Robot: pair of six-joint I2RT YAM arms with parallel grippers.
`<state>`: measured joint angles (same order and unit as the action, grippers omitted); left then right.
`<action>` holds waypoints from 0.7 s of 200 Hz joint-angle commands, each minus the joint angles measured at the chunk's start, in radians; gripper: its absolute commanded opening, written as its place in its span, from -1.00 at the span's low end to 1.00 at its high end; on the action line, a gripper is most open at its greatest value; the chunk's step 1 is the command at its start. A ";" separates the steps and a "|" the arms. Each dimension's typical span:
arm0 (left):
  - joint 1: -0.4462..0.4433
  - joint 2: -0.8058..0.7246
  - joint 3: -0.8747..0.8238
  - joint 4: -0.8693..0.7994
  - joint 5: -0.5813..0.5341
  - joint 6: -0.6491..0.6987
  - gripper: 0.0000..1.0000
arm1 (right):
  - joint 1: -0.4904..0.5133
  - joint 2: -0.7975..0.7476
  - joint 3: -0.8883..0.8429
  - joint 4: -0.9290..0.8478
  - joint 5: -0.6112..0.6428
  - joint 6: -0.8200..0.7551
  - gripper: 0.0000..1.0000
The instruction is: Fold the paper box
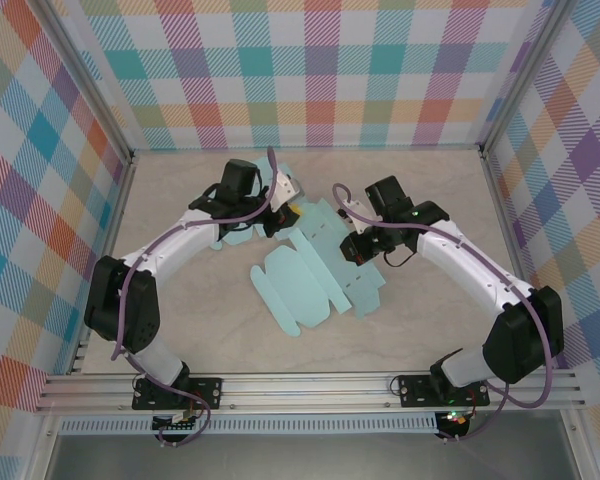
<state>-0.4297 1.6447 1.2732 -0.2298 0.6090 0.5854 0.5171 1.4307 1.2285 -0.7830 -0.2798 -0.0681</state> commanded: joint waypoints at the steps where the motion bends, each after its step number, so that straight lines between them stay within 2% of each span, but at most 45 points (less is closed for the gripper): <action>1: -0.005 -0.009 -0.031 0.074 -0.056 -0.029 -1.00 | 0.004 0.001 0.025 0.002 0.018 -0.010 -0.95; 12: -0.013 -0.022 -0.064 0.131 -0.100 -0.061 -1.00 | 0.005 -0.004 0.020 0.011 0.045 0.001 -0.80; 35: -0.036 -0.069 -0.153 0.249 -0.213 -0.146 -1.00 | 0.004 -0.031 -0.005 0.036 0.141 0.044 -0.16; 54: -0.047 -0.116 -0.260 0.399 -0.294 -0.235 -1.00 | 0.004 -0.082 -0.049 0.072 0.211 0.086 0.11; 77: -0.049 -0.166 -0.391 0.559 -0.374 -0.333 -1.00 | -0.005 -0.161 -0.105 0.119 0.271 0.148 0.32; 101: -0.049 -0.197 -0.483 0.669 -0.397 -0.363 -1.00 | -0.050 -0.242 -0.169 0.175 0.294 0.231 0.38; 140: -0.049 -0.204 -0.535 0.724 -0.407 -0.389 -1.00 | -0.177 -0.363 -0.331 0.350 0.212 0.333 0.46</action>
<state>-0.4709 1.4719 0.7666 0.3672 0.2291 0.2481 0.4011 1.1233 0.9840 -0.5732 -0.0250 0.1650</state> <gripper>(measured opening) 0.050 0.712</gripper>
